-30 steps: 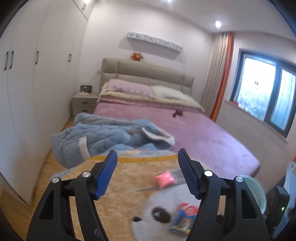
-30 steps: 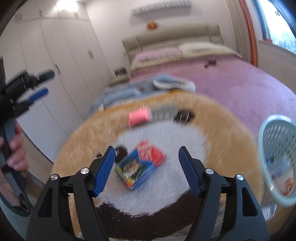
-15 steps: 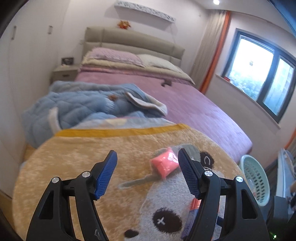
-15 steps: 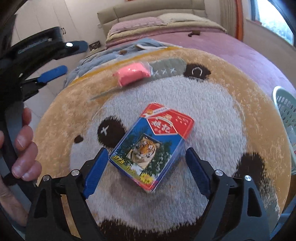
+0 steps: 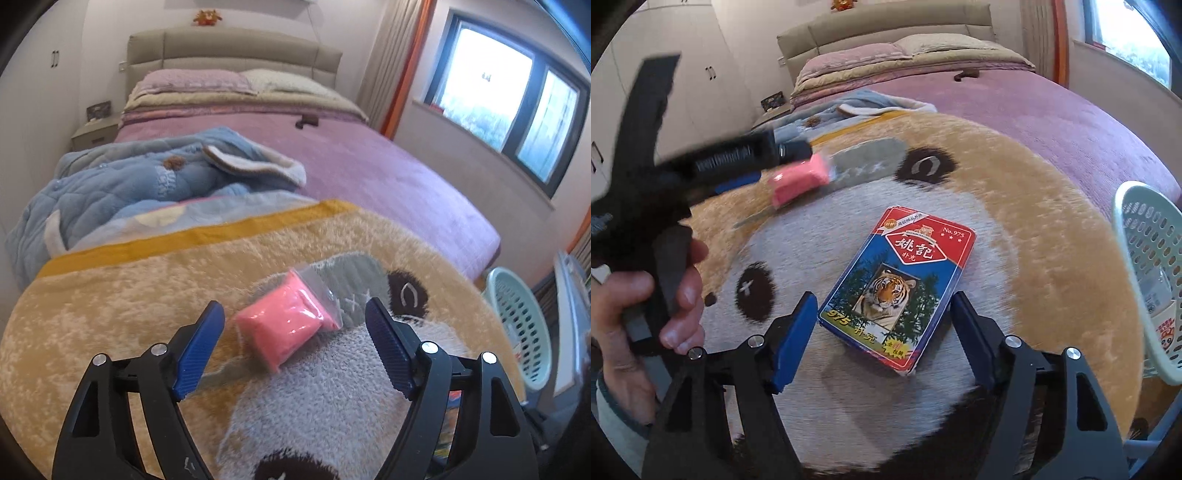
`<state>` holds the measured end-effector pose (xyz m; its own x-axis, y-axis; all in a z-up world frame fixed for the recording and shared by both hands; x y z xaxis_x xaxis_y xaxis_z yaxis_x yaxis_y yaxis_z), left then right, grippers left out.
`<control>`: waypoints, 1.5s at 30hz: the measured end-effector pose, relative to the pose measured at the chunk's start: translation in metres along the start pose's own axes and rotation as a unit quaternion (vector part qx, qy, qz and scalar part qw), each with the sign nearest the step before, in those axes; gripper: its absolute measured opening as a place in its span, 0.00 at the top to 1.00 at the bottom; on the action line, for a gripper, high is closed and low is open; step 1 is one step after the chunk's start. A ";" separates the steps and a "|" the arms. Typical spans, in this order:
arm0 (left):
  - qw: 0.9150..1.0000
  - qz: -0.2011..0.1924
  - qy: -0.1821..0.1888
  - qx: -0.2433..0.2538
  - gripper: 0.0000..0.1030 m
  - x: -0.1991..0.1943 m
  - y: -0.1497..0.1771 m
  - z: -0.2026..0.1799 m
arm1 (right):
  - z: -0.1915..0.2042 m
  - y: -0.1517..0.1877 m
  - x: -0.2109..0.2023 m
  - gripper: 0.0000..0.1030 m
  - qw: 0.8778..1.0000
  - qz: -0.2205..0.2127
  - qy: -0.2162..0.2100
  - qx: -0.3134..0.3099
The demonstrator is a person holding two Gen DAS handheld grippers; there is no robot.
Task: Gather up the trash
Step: 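Grasp the pink packet with the left tool while the right tool grasps the tiger card box, then carry the pink packet and tiger box to the blue basket and release both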
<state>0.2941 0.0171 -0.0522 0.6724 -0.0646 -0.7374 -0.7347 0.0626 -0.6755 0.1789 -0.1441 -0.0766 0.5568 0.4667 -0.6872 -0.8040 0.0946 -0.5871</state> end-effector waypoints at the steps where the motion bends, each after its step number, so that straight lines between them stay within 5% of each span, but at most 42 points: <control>1: 1.000 0.005 -0.008 0.005 0.26 0.005 0.002 -0.003 | -0.006 -0.001 -0.003 0.33 1.000 -0.001 0.000 0.002; 4: 0.999 0.009 -0.035 0.020 0.28 0.011 0.007 -0.008 | -0.018 -0.004 -0.012 0.34 1.000 -0.004 -0.004 0.006; 9: 0.998 0.001 -0.058 0.030 0.48 0.007 0.008 -0.012 | -0.025 -0.008 -0.030 0.36 0.999 -0.022 -0.028 -0.002; 23: 0.998 -0.054 0.005 0.035 0.51 -0.062 -0.010 -0.070 | -0.036 -0.031 -0.106 0.37 0.994 -0.099 -0.041 -0.003; 32: 0.991 -0.099 0.060 0.071 0.51 -0.111 -0.027 -0.157 | -0.093 -0.039 -0.181 0.37 0.986 -0.165 -0.005 0.033; 45: 0.981 -0.074 0.115 0.139 0.51 -0.094 -0.007 -0.295 | -0.217 -0.039 -0.238 0.37 0.970 -0.204 0.067 0.112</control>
<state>0.2095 -0.2716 0.0237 0.7085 -0.3148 -0.6316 -0.5558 0.3026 -0.7743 0.1232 -0.4499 0.0166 0.8486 0.2326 -0.4752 -0.5274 0.4430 -0.7250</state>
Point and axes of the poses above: each gripper's, at about its wrist camera, not at the fingertips, and x roughly the way its jaws point, z to its left, y to its underside, the point moved 5 cm from there along x, roughly the way its jaws point, and after that the axes turned 15 degrees about -y, right-handed, at the moved point
